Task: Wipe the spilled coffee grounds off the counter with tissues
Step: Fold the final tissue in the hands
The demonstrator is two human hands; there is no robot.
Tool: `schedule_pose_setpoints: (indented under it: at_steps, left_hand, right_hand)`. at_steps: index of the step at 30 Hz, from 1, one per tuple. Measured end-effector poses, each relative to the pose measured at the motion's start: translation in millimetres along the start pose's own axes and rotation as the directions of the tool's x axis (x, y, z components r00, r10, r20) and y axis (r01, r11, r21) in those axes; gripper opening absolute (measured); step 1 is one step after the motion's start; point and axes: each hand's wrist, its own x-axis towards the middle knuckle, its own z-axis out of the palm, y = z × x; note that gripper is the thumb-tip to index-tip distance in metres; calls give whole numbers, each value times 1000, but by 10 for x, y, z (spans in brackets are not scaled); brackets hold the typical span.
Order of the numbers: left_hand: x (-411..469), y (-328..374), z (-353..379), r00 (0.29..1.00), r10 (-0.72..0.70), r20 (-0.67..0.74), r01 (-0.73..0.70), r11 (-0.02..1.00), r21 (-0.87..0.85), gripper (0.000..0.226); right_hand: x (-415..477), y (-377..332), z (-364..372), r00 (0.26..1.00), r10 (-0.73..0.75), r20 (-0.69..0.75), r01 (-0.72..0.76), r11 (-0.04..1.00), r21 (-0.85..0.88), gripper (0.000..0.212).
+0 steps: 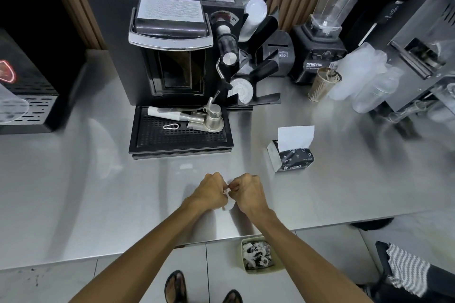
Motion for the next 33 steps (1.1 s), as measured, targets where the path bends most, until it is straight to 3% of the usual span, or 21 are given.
schedule_pose_setpoints:
  at_steps: [3, 9, 13, 19, 28, 33]
  left_hand:
    - [29, 2, -71, 999, 16, 49, -17, 999, 30, 16]
    - [6, 33, 56, 995, 39, -91, -25, 988, 154, 24]
    - [15, -17, 113, 979, 74, -191, -49, 990, 134, 35]
    - [-18, -120, 219, 937, 256, -239, -185, 941, 285, 20]
    - [-62, -175, 206, 918, 320, -235, -246, 923, 297, 19]
    - [-55, -219, 205, 885, 408, -225, -325, 887, 328, 29]
  right_hand:
    - [-5, 5, -4, 1000, -9, -3, 9, 1000, 19, 18]
    - [-20, 19, 1, 999, -49, 2, 49, 999, 3, 17]
    - [-25, 50, -13, 993, -107, 46, 107, 994, -7, 19]
    - [-20, 156, -95, 960, -191, 203, 204, 978, -49, 16]
    - [-29, 76, -140, 957, -274, 92, 283, 954, -102, 17]
    - [-34, 45, -171, 954, -296, 53, 300, 946, -122, 12]
